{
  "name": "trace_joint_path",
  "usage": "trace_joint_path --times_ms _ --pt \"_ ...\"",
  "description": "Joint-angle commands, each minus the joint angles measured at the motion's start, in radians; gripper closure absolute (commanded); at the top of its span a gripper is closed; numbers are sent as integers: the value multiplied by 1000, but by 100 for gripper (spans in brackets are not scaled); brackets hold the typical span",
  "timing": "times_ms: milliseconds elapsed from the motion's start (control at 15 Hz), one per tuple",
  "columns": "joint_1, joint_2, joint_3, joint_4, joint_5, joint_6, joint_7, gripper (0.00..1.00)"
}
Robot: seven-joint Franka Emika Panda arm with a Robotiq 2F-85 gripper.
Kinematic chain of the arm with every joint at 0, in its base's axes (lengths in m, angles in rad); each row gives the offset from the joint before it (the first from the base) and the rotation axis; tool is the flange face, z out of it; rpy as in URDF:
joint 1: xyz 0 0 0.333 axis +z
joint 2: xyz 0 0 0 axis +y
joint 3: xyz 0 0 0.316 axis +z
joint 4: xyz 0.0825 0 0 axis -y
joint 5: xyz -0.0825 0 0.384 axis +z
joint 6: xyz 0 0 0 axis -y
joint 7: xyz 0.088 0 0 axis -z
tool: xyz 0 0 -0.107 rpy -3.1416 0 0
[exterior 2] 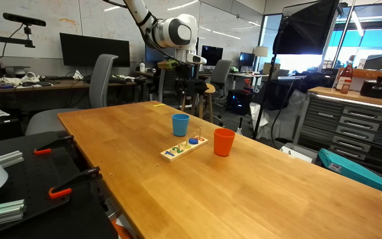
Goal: Put the blue cup in the orange cup
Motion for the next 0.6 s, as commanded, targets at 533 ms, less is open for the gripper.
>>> trace_joint_path --times_ms 533 --pt "50 -4 -26 -143 -11 195 72 0"
